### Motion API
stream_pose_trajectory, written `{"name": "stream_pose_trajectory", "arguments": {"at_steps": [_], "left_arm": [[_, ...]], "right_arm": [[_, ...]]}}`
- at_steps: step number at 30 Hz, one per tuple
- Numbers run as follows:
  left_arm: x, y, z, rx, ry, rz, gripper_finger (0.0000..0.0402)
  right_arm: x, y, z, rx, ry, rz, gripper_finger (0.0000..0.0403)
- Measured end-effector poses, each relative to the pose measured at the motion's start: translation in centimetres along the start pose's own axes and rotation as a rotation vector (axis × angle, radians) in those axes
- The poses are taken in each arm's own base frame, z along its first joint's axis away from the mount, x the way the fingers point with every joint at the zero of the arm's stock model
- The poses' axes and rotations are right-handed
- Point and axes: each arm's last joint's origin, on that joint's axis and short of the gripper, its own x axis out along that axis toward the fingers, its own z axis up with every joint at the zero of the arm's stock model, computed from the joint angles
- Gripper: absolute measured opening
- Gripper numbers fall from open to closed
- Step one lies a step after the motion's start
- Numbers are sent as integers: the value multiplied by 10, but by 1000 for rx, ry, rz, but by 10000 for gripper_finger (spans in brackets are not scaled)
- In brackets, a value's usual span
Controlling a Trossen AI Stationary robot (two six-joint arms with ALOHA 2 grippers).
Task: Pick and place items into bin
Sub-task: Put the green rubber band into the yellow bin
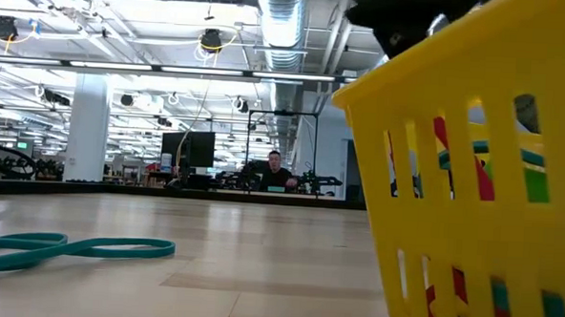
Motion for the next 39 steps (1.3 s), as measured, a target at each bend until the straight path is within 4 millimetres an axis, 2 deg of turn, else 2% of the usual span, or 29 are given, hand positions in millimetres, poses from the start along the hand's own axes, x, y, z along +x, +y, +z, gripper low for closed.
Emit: {"name": "stream_pose_trajectory", "arguments": {"at_steps": [7, 10, 13, 18, 22, 26, 30, 35, 39], "left_arm": [[0, 0, 1, -29, -21, 2, 85], [0, 0, 1, -37, -23, -1, 85], [2, -1, 1, -43, -24, -24, 85], [17, 5, 0, -60, -19, -66, 83], [20, 10, -2, -71, -2, -31, 77], [20, 12, -2, -73, 15, -15, 67], [20, 12, -2, -72, 20, -12, 58], [20, 12, -2, 26, -18, -12, 31], [6, 0, 4, 83, -128, -52, 4]], "right_arm": [[14, -15, 6, 10, -36, -213, 76], [18, -18, 8, 12, -32, -229, 76], [17, -11, 20, 10, -56, -205, 76], [11, 4, 42, 6, -106, -179, 76], [6, 14, 60, -38, -163, -220, 76], [2, 19, 66, -85, -159, -304, 76], [-1, 25, 66, -91, -178, -389, 76], [-3, 36, 56, -36, -132, -361, 76], [-5, 45, 52, -50, -119, -335, 76]]}}
